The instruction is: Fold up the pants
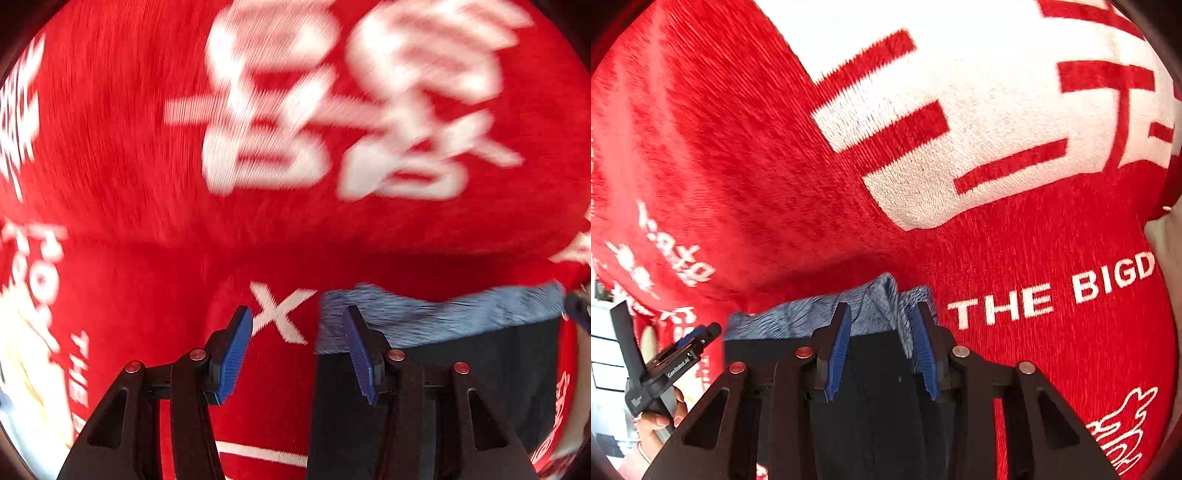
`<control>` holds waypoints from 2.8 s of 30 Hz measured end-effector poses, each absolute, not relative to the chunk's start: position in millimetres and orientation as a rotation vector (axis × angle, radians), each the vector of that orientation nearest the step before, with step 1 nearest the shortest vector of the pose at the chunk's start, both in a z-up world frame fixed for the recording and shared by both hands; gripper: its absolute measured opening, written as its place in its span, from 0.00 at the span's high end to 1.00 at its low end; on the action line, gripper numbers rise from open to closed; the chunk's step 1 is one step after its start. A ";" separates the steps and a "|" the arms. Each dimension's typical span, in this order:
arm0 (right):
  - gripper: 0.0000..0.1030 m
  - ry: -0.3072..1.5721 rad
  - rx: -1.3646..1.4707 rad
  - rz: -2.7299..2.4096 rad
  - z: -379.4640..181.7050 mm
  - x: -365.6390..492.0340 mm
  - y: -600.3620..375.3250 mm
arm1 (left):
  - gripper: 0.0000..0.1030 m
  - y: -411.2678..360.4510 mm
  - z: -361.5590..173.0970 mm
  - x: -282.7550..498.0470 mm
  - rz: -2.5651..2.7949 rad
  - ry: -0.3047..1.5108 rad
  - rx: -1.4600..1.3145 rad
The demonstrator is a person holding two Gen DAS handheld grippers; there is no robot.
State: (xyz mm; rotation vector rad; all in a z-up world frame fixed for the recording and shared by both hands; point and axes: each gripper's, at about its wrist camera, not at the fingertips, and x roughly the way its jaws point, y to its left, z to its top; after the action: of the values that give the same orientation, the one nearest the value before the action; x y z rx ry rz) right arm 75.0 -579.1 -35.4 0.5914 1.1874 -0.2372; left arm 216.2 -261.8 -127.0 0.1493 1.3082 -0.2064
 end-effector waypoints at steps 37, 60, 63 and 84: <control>0.45 1.309 0.352 -0.338 -69.1 -43.6 -489.4 | 0.19 -237.8 -137.2 108.5 -0.212 1.314 0.167; 0.29 1.364 0.338 -0.411 -77.4 -43.4 -488.9 | 0.19 -249.4 -130.4 104.6 -0.269 1.356 0.238; 0.27 1.368 0.340 -0.414 -82.4 -34.2 -487.7 | 0.19 -251.0 -130.9 106.2 -0.274 1.359 0.246; 0.24 1.324 0.393 -0.411 -54.9 -49.8 -504.6 | 0.19 -244.9 -121.4 118.7 -0.421 1.425 0.098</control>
State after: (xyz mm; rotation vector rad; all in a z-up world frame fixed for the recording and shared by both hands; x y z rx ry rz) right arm -49.8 -504.6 -54.9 0.3931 1.3242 -0.4115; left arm 118.7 -244.9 -121.4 0.0979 1.4249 -0.4213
